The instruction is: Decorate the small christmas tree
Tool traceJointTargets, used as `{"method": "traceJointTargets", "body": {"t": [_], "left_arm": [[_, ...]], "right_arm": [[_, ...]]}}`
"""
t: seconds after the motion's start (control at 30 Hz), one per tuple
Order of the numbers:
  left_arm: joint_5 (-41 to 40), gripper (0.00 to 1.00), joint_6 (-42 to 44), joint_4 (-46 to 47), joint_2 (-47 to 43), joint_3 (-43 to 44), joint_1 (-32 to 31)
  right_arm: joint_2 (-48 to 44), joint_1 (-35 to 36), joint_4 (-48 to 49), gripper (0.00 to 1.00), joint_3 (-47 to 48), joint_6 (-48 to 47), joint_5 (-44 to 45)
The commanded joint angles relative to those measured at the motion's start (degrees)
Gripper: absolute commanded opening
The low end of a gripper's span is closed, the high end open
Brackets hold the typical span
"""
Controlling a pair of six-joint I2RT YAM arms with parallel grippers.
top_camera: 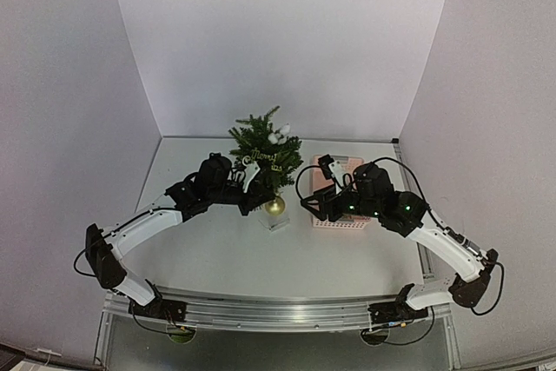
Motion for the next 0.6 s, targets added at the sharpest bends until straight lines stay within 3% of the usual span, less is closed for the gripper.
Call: {"method": "traceJointTargets", "body": {"t": [0.0, 0.57], "left_arm": [[2.94, 0.00, -0.58, -0.82, -1.86, 0.56, -0.07], [-0.53, 0.00, -3.18, 0.03, 0.50, 2.26, 1.87]], "right_arm": [[-0.51, -0.28, 2.08, 0.58, -0.06, 0.42, -1.26], [-0.72, -0.26, 2.34, 0.58, -0.17, 0.59, -1.32]]}}
